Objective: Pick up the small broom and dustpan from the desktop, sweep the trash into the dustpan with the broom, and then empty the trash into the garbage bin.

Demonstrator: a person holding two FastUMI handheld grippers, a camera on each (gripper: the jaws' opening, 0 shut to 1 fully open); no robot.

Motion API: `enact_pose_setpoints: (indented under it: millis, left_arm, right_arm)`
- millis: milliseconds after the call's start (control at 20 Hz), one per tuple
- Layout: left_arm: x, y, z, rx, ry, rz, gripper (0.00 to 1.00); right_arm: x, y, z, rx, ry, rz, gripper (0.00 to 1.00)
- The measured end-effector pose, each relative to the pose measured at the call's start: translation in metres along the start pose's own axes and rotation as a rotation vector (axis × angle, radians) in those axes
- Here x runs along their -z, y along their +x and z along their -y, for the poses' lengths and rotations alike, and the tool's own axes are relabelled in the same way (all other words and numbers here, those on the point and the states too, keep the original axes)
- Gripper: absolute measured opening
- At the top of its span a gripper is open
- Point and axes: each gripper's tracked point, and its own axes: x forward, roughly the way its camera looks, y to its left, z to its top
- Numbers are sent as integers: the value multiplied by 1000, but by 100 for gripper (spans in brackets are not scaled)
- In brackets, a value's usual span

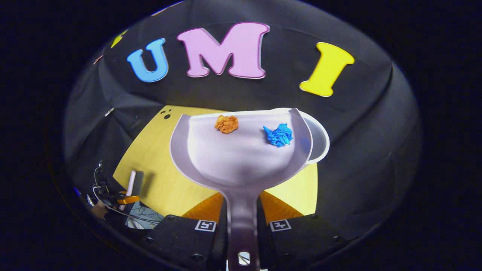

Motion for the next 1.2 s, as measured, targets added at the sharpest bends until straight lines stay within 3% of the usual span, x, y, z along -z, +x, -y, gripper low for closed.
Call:
enact_pose_setpoints:
  millis: [150,350,500,550,600,700,900,950,1000,1100,1150,1200]
  left_arm:
    - [-19,3,-11,-21,12,-6,26]
    - [-54,4,-8,-3,-26,16,26]
    - [-76,8,-5,6,-50,38,26]
    - [-82,10,-4,4,-48,42,26]
    - [-86,14,-2,5,-44,42,26]
    - [-89,18,-2,3,-36,38,26]
    - [-86,25,-7,-7,-50,21,26]
    - [-86,26,-8,-9,-59,17,24]
    - [-86,26,-10,-12,-69,16,26]
    - [-88,27,-14,-21,-76,18,26]
    - [-89,27,-17,-29,-76,19,25]
    - [-91,28,-19,-35,-77,19,25]
  right_arm:
    - [-18,19,60,113,-10,2,32]
    - [-52,42,113,243,14,61,36]
    - [-66,57,141,342,-69,76,36]
    - [-62,59,144,368,-94,70,41]
    - [-61,61,150,389,-109,60,36]
    - [-61,70,164,434,-149,43,40]
    - [-58,86,176,472,-195,21,36]
    - [-58,89,181,488,-210,15,40]
    - [-55,90,184,505,-230,12,36]
    - [-51,90,189,543,-301,9,36]
    - [-50,89,192,569,-358,6,41]
    - [-49,90,194,592,-421,2,36]
